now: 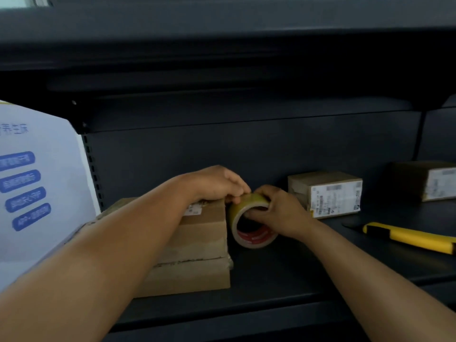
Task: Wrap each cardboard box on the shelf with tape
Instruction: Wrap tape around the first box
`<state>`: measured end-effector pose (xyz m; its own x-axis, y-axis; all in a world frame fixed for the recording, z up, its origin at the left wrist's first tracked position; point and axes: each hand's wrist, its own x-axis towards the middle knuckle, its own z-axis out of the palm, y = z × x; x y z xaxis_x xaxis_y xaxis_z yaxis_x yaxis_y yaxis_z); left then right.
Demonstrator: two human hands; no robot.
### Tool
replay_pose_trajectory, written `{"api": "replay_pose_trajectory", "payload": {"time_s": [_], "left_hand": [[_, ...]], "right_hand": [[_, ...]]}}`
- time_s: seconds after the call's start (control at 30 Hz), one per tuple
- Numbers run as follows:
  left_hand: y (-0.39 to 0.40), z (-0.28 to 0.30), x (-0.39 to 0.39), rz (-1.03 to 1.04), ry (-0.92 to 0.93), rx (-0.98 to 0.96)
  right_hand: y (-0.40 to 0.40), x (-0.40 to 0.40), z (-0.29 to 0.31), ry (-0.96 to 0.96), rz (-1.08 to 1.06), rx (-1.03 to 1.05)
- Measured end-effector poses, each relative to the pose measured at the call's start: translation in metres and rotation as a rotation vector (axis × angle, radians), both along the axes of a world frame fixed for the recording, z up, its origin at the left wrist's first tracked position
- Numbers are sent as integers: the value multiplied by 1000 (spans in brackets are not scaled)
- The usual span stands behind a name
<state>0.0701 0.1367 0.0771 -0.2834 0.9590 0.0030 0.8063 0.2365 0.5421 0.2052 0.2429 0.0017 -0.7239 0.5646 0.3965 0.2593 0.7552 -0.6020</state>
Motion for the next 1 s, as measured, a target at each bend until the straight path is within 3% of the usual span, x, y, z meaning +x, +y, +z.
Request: {"api": "replay_pose_trajectory", "payload": {"time_s": [0.2, 0.33, 0.53, 0.63, 0.7, 0.87, 1.0], "left_hand": [[3, -2, -6, 5, -13, 20], [3, -3, -6, 11, 13, 12], [3, -3, -11, 17, 32, -10], [3, -2, -9, 26, 38, -11], [1, -1, -6, 33, 30, -2], [-4, 0, -3, 41, -13, 10], [-7, 1, -1, 48, -68, 45]], "right_hand": [[8, 40, 12, -116, 18, -239], [23, 75, 17, -57, -202, -175], [52, 113, 1, -575, -572, -16], [59, 125, -7, -779, -657, -15], [63, 130, -10, -800, -660, -25], [59, 129, -8, -772, -605, 183], [38, 116, 6, -637, -511, 245]]}}
